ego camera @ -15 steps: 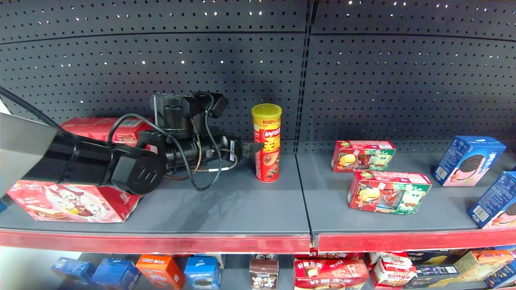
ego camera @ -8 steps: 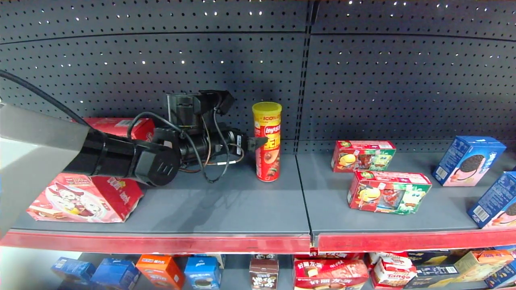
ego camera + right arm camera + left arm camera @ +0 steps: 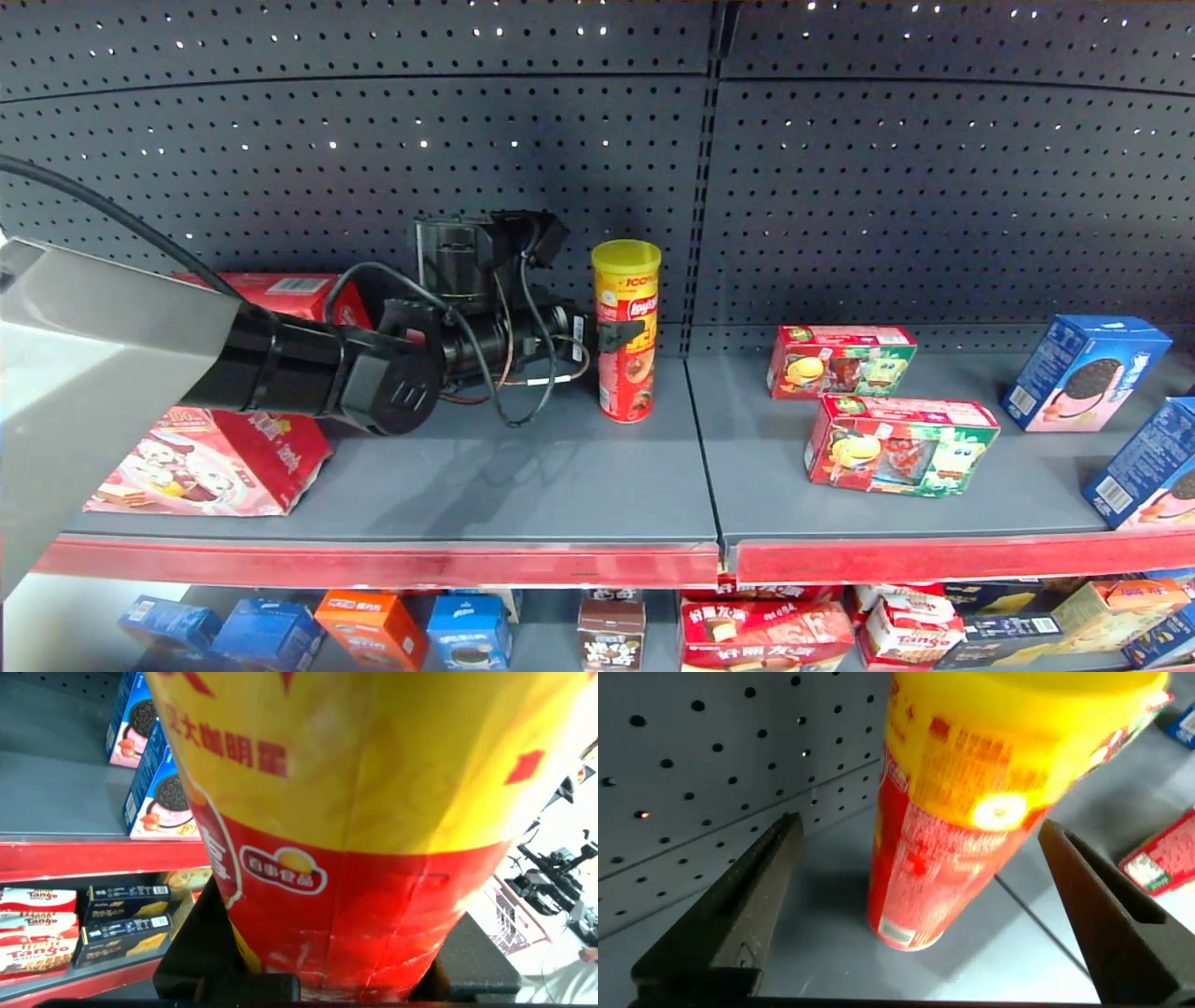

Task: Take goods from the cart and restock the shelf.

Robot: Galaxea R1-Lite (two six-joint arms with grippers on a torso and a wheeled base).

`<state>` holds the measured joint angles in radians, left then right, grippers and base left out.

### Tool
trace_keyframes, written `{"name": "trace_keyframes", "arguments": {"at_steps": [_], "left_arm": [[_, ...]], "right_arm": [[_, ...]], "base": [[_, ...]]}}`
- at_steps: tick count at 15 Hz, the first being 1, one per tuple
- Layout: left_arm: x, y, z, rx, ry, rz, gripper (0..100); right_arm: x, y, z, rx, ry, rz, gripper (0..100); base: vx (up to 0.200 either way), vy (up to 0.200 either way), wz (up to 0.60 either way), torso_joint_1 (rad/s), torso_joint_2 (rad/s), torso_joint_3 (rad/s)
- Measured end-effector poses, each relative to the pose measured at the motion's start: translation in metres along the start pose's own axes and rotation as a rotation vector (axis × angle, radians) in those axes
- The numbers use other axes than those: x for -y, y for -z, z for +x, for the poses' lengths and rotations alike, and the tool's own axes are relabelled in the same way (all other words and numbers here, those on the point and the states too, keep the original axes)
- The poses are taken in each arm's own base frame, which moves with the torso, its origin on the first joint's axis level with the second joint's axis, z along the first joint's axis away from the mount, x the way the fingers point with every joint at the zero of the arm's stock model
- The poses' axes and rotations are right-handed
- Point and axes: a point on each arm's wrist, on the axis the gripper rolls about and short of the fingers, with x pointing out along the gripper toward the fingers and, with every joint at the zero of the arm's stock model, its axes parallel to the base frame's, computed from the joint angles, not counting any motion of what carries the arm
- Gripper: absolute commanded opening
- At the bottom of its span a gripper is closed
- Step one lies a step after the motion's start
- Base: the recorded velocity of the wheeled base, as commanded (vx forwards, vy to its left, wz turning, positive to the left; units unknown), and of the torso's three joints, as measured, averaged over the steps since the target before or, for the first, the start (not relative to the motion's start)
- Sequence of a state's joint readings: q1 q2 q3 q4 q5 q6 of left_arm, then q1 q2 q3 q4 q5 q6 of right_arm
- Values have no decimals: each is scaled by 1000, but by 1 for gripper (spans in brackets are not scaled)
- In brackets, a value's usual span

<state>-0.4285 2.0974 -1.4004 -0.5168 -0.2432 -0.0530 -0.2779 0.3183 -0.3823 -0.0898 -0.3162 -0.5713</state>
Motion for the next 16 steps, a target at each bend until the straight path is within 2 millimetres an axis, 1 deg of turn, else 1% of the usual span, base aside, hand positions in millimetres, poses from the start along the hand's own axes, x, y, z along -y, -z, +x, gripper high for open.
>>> {"name": "trace_keyframes", "arguments": {"at_steps": [3,7,11,13,16], "left_arm": [[4,3,6,-2,-7,-19,100],[2,6,12,-7,-10,-20,100],[1,5,18,6,-9,-18,100],[0,6,22,10,-8,-17,100],[-1,6,29,20,-7,-15,100]], "right_arm": [[0,1,-2,6,3,3,0],[-1,3,-3,6,4,2,0],[-1,4,-4,-3,-4,-7,0],[-2,8,-9,-30,-22,-21,0],[0,8,-14,-18,-15,-28,0]], "base": [[0,0,0,0,0,0],[0,0,0,0,0,0],[0,0,0,0,0,0],[0,0,0,0,0,0],[0,0,0,0,0,0]]}}
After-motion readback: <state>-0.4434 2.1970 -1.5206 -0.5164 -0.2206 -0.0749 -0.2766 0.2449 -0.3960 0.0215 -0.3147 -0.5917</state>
